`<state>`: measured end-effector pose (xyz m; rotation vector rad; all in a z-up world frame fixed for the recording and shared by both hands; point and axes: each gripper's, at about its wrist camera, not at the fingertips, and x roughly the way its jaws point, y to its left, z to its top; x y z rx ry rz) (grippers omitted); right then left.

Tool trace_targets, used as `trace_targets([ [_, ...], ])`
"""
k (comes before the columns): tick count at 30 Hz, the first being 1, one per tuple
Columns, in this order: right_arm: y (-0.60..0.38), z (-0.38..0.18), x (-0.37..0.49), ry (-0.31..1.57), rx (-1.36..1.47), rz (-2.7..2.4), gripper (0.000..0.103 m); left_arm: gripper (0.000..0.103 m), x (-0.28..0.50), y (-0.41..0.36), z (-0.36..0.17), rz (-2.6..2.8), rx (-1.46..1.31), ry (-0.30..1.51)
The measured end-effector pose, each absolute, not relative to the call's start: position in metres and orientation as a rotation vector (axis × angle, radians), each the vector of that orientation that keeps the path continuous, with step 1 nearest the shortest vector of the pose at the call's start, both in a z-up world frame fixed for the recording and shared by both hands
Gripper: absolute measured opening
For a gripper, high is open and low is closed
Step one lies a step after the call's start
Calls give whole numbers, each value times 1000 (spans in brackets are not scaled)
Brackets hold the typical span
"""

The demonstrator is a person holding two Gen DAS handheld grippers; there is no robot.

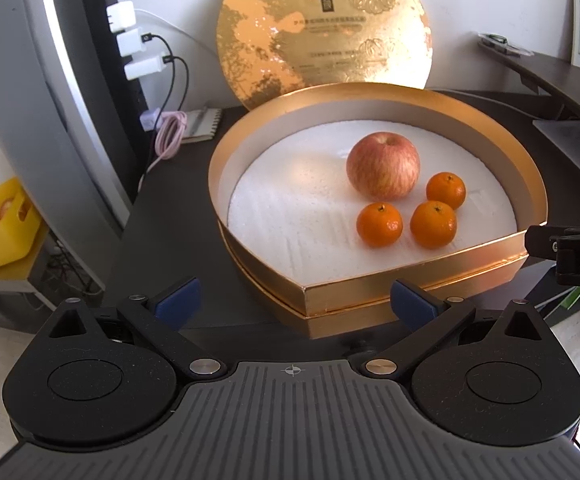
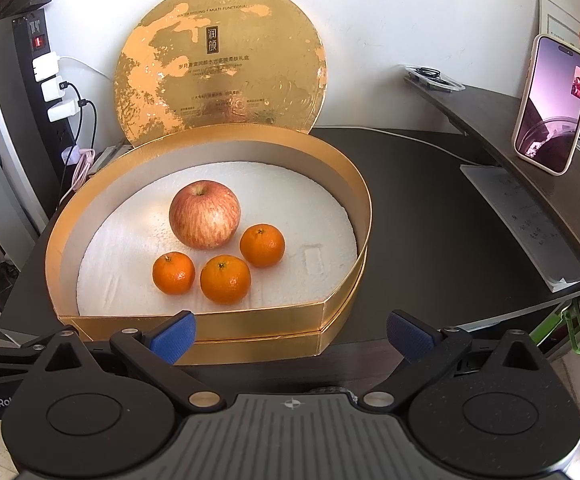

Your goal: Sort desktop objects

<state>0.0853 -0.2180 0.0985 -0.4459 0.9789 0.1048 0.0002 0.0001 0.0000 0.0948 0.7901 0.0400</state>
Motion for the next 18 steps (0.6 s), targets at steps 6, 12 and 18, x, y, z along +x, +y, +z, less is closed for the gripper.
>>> trace_targets([
  [6,-223,98,85,976,-442,100,102,103,3,1,1,35,77,815],
  [12,-222,100,91,987,-442,107,102,103,5,-4,-1,40,87,823],
  [18,-226,102,91,985,-434,109,102,103,9,-3,-3,34,90,823],
])
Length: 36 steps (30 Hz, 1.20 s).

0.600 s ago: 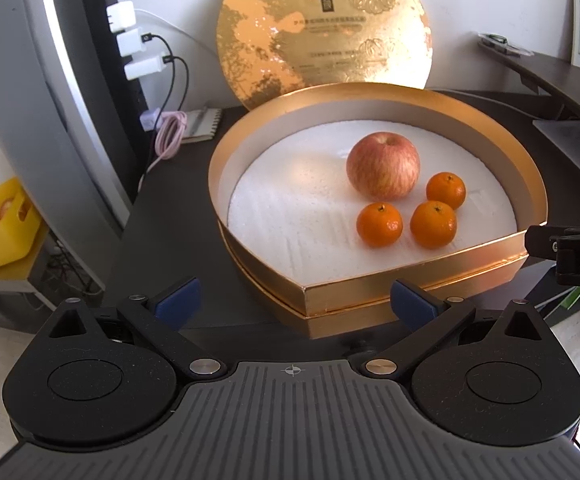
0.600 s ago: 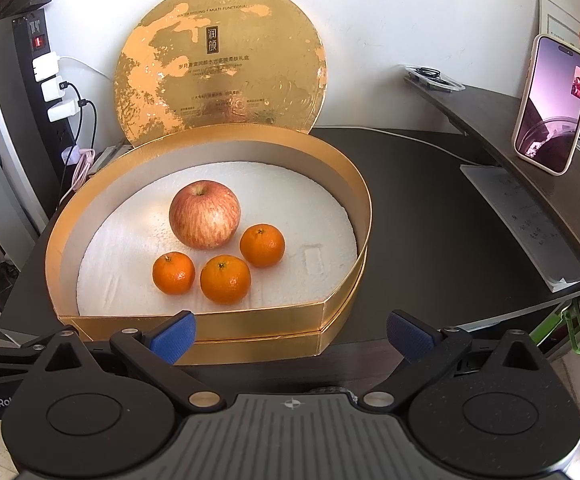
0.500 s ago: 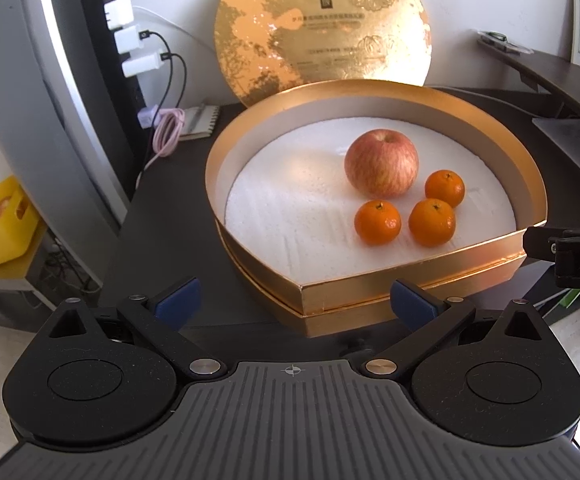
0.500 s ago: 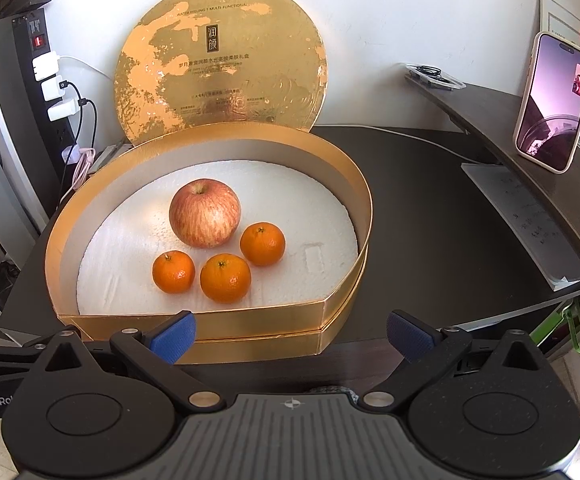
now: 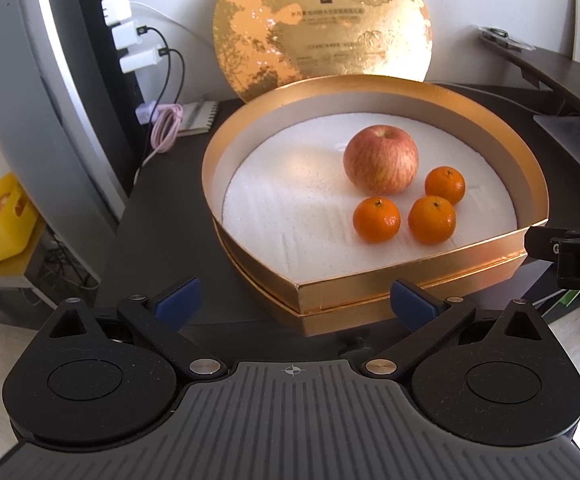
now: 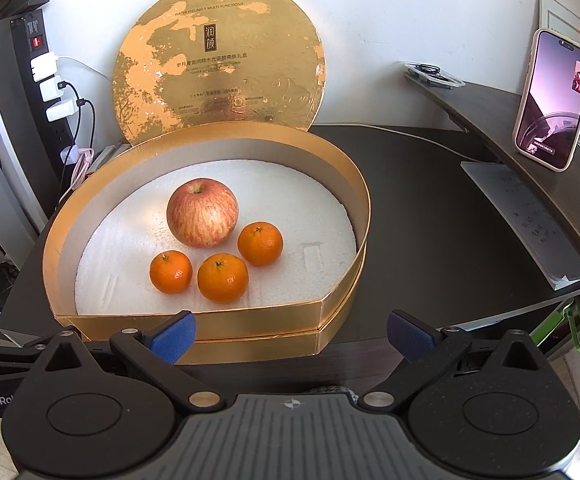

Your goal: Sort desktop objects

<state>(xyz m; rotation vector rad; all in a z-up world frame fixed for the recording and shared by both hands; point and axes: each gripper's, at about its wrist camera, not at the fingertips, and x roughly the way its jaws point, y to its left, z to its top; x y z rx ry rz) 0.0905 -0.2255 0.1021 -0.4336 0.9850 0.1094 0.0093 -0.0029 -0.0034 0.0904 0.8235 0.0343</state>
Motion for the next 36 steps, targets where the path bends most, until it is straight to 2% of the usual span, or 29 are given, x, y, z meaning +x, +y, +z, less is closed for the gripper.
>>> trace_targets([
  [36,-225,105,90,982,-433,112,102,103,5,-6,-5,37,96,816],
])
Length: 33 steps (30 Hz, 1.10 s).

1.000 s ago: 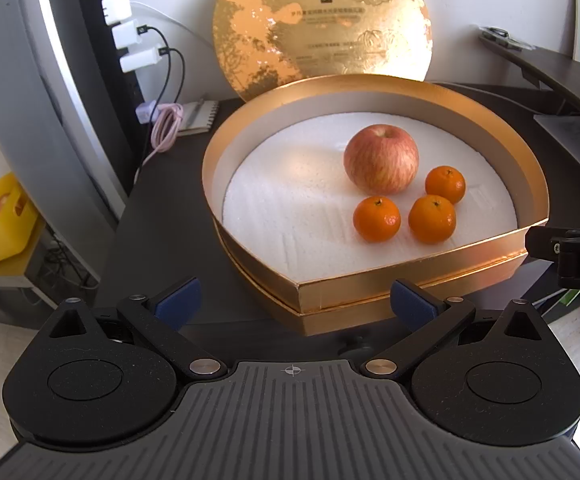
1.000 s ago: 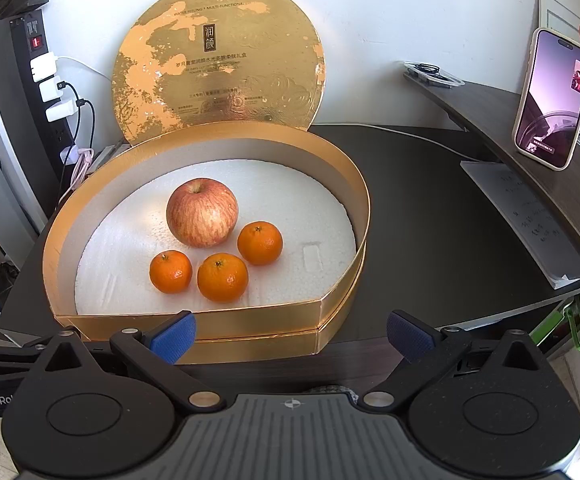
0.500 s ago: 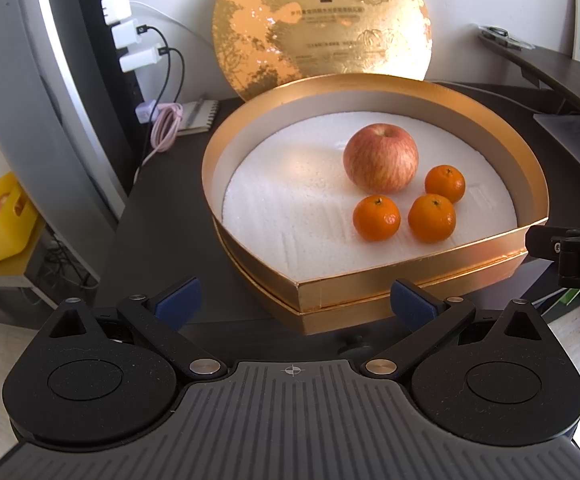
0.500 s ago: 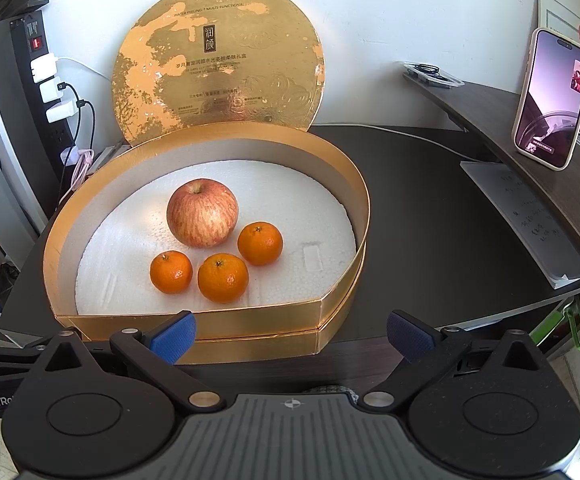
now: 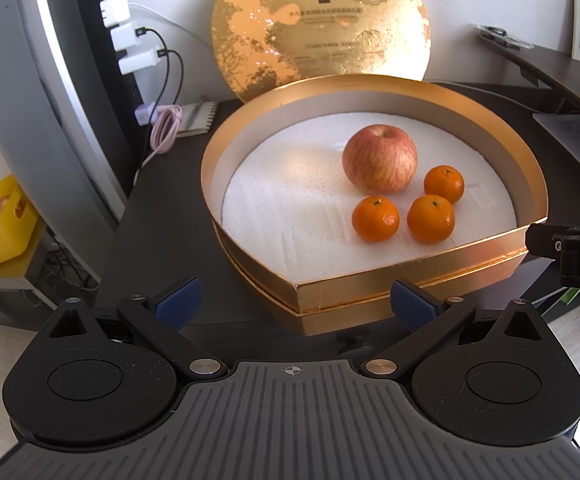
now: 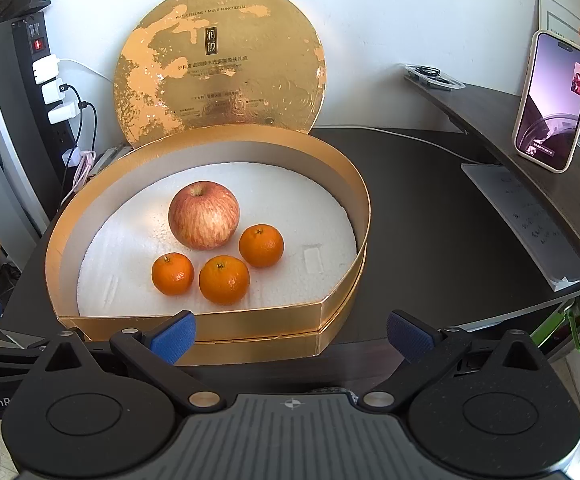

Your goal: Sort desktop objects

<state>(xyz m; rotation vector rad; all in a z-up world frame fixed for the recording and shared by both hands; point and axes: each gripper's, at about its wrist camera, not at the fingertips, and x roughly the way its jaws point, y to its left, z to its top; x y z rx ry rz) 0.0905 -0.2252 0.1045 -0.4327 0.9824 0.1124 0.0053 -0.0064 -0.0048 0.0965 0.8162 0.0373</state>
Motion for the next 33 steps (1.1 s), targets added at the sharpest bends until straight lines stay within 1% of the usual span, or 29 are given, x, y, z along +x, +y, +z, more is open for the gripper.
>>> trace_targets([
  [33,-225,103,91,984,-432,116,102,103,6,-5,-5,38,94,815],
])
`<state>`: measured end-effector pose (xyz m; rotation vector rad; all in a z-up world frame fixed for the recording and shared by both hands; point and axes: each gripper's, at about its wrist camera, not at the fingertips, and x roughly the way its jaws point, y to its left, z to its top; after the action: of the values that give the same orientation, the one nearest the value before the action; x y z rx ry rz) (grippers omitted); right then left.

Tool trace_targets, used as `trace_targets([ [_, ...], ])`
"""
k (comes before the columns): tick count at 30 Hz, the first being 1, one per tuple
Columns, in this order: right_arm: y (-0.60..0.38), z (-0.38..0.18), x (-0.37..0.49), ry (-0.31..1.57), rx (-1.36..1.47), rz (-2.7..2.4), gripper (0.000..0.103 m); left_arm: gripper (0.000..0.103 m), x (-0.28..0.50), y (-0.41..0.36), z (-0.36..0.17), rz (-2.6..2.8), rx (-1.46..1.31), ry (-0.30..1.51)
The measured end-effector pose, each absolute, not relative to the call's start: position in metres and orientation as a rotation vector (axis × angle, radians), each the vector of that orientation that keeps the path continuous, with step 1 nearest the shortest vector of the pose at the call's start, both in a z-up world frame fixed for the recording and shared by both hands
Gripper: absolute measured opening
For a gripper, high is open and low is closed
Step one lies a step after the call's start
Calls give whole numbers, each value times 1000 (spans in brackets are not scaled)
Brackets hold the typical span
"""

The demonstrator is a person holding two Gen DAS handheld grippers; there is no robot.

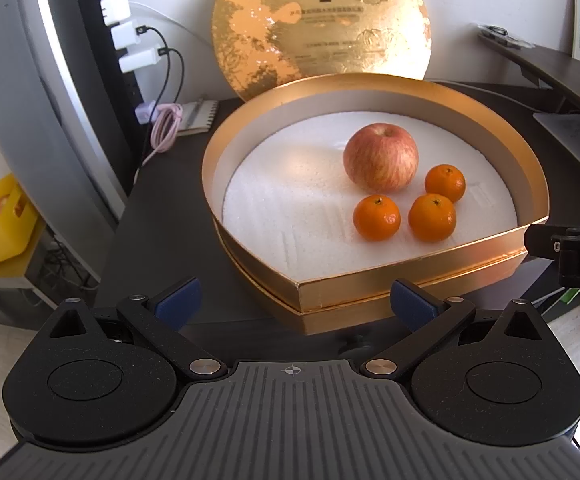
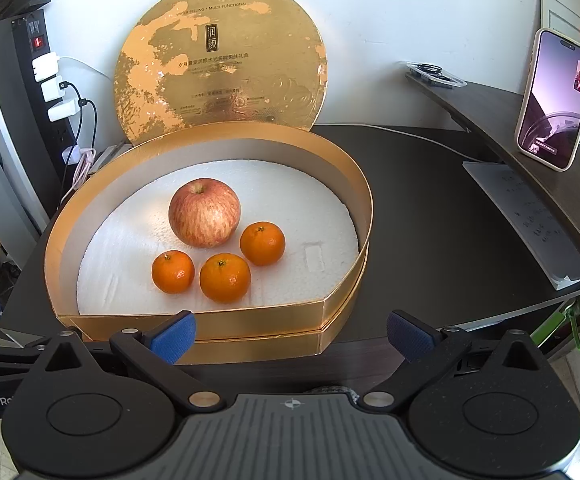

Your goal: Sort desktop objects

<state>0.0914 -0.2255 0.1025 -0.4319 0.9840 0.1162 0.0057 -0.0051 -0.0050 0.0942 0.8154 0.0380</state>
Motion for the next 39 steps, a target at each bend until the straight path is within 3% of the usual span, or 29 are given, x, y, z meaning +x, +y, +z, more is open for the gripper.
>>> trace_targets([
  [30,-194,104,109,919,-462,203,102,101,23,61,16,193,-43,728],
  [39,-283,184,150,746,-418,-170,102,102,26,56,13,175,-44,746],
])
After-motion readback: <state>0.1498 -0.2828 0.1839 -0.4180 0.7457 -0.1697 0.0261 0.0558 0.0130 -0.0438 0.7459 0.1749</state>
